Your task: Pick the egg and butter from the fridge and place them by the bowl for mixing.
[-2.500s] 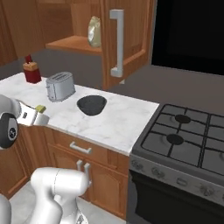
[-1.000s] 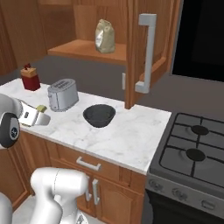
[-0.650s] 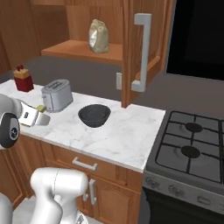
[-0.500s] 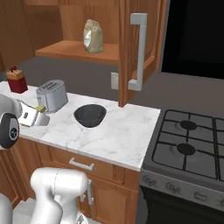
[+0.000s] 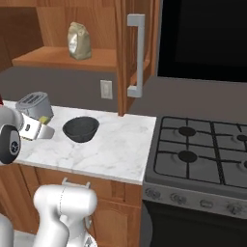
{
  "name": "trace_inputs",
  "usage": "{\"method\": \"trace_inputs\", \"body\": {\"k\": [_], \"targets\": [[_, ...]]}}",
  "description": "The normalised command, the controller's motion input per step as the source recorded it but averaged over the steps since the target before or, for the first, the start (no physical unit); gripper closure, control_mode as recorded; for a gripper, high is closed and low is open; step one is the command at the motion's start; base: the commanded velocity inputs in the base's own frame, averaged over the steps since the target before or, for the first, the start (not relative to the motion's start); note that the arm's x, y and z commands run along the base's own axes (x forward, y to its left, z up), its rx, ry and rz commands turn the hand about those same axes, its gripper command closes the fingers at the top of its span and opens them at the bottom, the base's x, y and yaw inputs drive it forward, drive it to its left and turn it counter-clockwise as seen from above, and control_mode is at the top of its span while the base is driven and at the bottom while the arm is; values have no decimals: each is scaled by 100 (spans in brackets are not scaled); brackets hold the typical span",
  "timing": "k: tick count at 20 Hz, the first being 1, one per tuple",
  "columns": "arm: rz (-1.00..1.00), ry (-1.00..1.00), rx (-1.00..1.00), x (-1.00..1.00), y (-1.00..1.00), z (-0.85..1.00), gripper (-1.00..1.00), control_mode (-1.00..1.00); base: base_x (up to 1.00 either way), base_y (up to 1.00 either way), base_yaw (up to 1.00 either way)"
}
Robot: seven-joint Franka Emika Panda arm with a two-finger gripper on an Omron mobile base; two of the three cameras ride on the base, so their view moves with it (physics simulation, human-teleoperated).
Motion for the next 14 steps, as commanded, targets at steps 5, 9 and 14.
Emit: {"method": "trace_inputs", "body": {"k": [5, 9, 14], "targets": [[0, 0, 0, 0, 0, 0, 100, 100, 23, 27, -12], [0, 0, 0, 0, 0, 0, 100, 100, 23, 24, 0], [0, 0, 0, 0, 0, 0, 100, 100, 10, 7, 1]]}}
